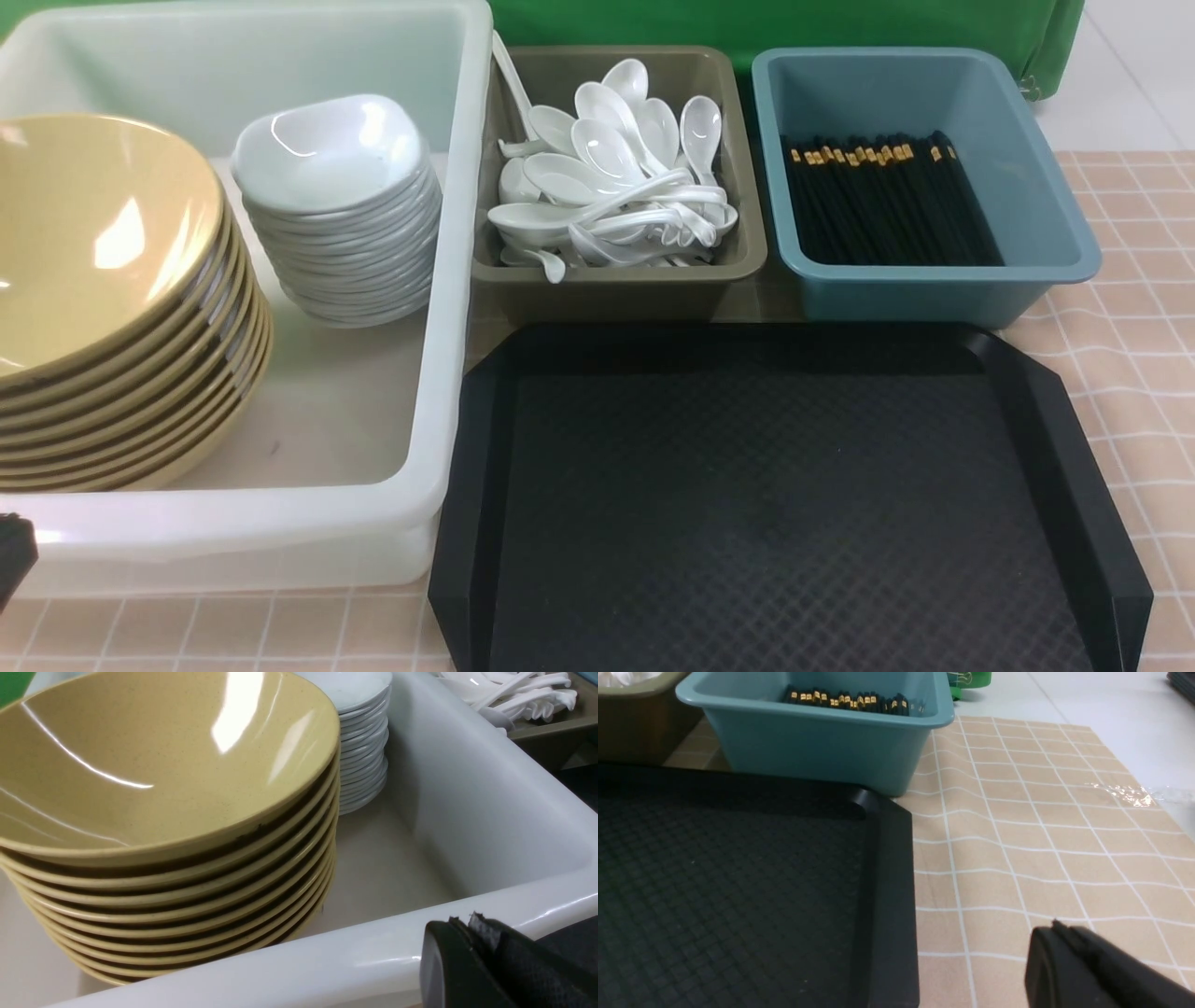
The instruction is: On brown table put chopsticks spoon bowls plates into blue grey white boxes.
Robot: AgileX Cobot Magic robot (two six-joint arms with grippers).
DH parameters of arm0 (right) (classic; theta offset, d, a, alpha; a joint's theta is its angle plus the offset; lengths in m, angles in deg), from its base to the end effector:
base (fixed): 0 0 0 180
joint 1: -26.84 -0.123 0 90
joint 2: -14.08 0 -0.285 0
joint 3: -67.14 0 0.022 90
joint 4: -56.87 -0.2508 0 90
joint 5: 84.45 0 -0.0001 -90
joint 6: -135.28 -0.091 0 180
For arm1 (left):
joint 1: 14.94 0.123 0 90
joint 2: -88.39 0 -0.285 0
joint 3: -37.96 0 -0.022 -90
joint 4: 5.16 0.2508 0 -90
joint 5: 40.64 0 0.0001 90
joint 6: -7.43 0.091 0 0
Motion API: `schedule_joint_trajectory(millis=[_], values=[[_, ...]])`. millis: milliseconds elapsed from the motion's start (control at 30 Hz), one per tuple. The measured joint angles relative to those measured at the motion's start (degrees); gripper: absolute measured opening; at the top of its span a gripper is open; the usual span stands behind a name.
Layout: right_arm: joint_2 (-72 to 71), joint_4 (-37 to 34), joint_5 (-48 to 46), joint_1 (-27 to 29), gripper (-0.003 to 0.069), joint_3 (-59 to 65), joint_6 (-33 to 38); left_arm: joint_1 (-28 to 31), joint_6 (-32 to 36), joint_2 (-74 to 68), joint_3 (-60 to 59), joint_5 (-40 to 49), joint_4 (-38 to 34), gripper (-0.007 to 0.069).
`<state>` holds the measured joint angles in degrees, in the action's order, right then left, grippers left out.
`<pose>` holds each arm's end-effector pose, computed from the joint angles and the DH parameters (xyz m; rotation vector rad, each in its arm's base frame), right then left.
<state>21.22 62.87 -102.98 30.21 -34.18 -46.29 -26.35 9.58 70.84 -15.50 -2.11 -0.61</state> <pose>0.0536 -0.0062 0.1762 0.0116 1.8211 -0.1227 0.0439 -0.0043 0.2810 0.2513 1.8933 -0.0200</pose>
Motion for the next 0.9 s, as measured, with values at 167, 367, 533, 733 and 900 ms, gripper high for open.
schedule_joint_trajectory(millis=[167, 367, 533, 733, 900], values=[[0.0, 0.0, 0.0, 0.0, 0.0037, 0.0, -0.2, 0.0, 0.0, 0.0, 0.0, 0.0, 0.0, 0.0001], [0.0, 0.1, 0.0, 0.0, 0.0038, 0.0, -0.2, 0.0, 0.0, 0.0, 0.0, 0.0, 0.0, 0.0001], [0.0, 0.1, 0.0, 0.0, 0.0040, 0.0, -0.2, 0.0, 0.0, 0.0, 0.0, 0.0, 0.0, 0.0001], [0.0, 0.1, 0.0, 0.0, 0.0044, 0.0, -0.2, 0.0, -0.1, 0.2, -1.0, -1.3, -0.1, 0.0001], [0.0, 0.1, 0.0, 0.0, 0.0047, 0.0, -0.2, 2.1, -0.1, 1.7, -8.5, -15.3, -0.8, 0.0001]])
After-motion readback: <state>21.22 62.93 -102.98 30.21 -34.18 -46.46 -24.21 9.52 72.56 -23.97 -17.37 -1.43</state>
